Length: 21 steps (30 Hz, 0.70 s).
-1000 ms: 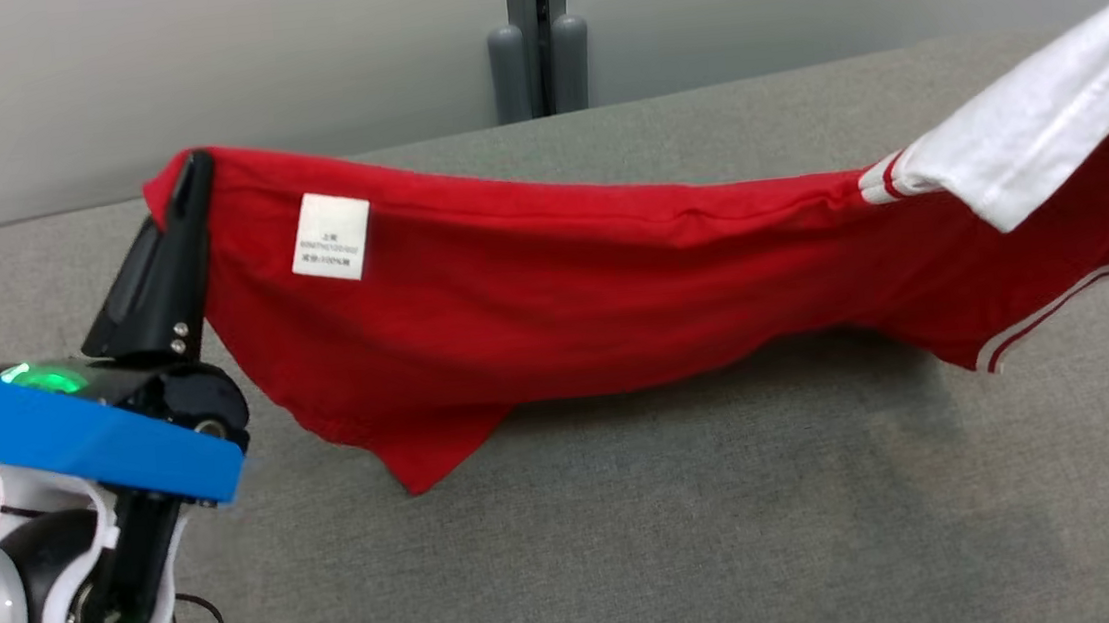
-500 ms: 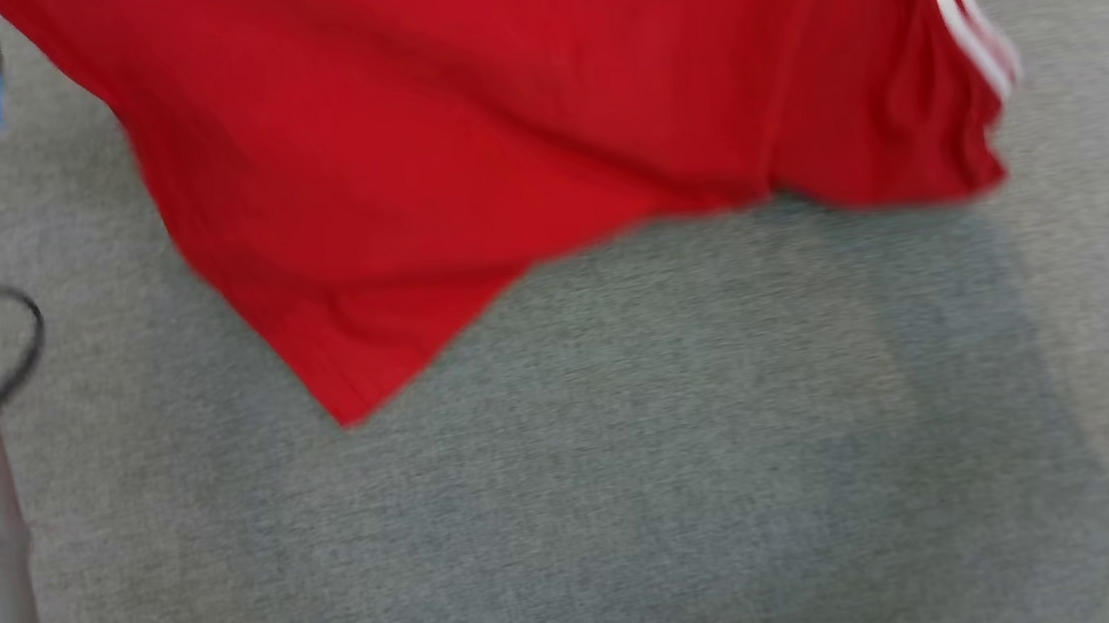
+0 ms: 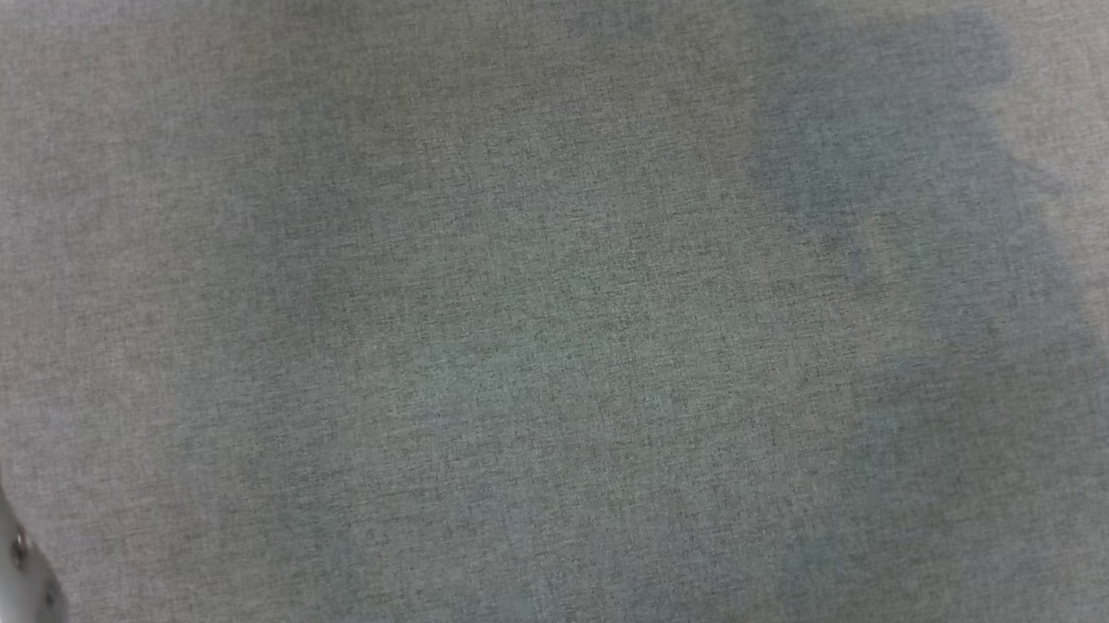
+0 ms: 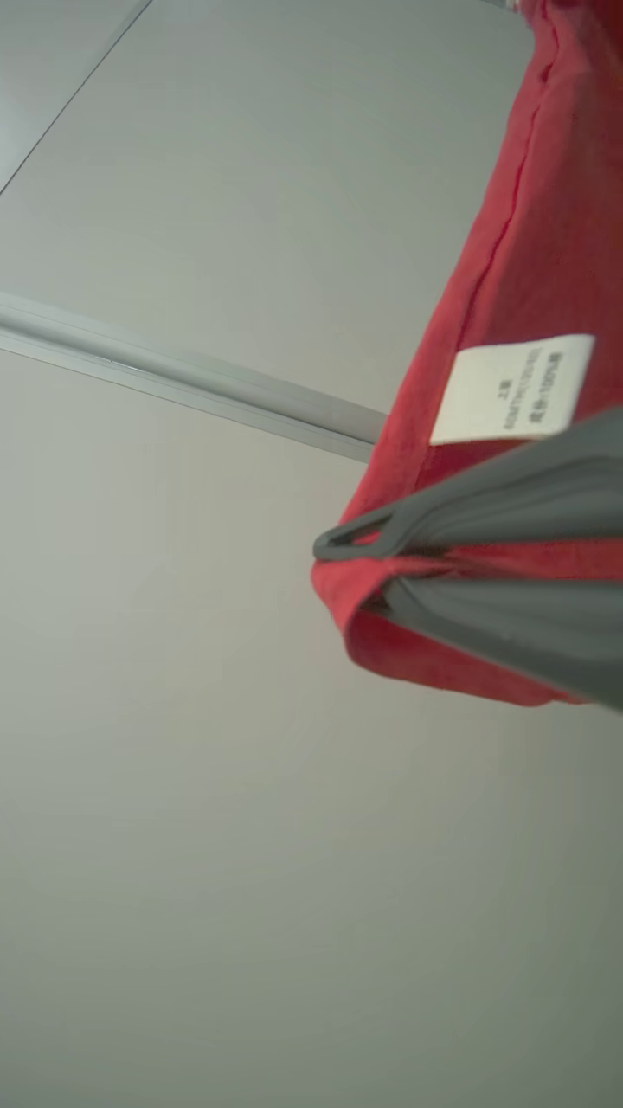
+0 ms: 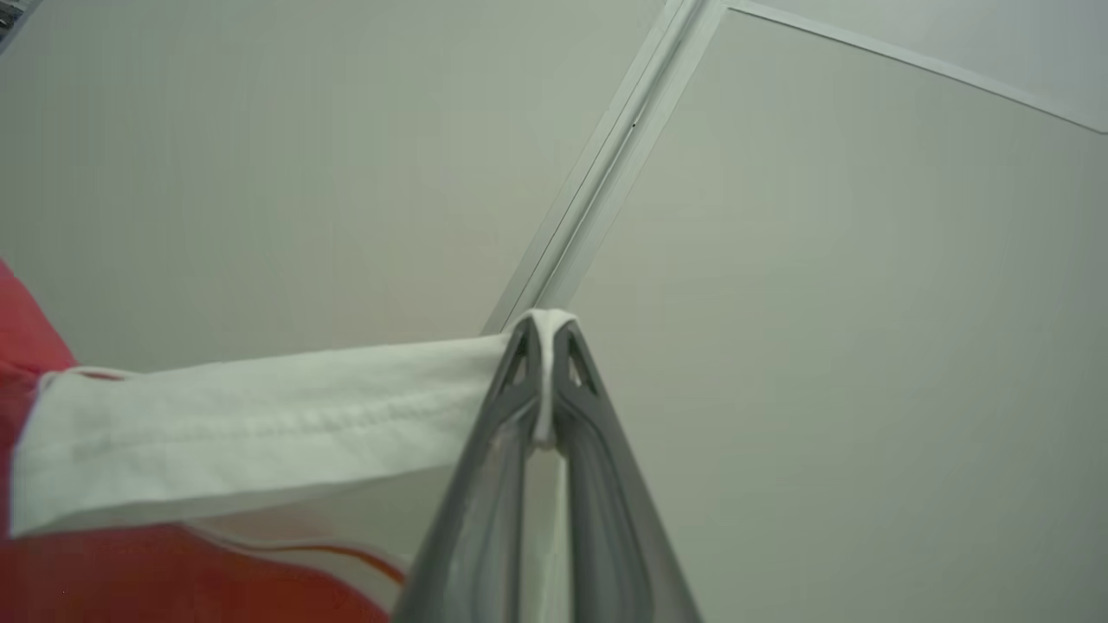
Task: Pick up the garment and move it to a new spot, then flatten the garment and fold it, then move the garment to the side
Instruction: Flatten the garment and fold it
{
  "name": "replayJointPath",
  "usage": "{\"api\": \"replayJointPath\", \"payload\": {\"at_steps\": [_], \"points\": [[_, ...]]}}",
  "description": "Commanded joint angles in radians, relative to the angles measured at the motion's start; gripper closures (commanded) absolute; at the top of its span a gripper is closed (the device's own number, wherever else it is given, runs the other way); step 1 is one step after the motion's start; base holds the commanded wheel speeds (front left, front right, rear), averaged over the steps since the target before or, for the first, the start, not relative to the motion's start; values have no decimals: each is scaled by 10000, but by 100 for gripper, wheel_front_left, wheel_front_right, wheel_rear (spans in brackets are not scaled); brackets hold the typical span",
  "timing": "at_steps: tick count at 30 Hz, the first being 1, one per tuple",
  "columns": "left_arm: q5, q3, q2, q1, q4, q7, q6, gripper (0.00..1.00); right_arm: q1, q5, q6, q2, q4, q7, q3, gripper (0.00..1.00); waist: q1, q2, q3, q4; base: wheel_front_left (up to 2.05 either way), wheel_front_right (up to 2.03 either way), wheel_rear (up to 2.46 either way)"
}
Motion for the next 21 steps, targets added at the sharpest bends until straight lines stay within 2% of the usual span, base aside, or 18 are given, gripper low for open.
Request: {"api": "replayJointPath", "payload": {"at_steps": [1,8,10,13,17,21], "points": [[135,-165,137,480,101,-205,-88,100,620,212,2,-273,9,-38,272,100,1,0,36,1,0,0,0],[103,-984,349,3279,505,-1086,-229,100,3449,1598,2,-858,49,-17,1479,100,1,0,-393,-12,0,0,0],[98,-1266,402,4382,573,-1280,-246,100,4600,2161,0,-869,-49,300,1407,100,1,0,-745,-15,0,0,0],[-332,-1408,338,6062,529,-1409,-259,100,6583,3189,2,-601,-377,1353,1202,100,1,0,-1364,-74,0,0,0],[-821,-1503,219,8255,266,-1275,-119,100,9345,4256,2,155,-1029,3196,391,100,1,0,-2234,-175,0,0,0],[-1258,-1593,-7,10139,-410,-945,252,100,11833,4333,2,1075,-2012,4737,-856,100,1,0,-2909,-163,0,0,0]]}}
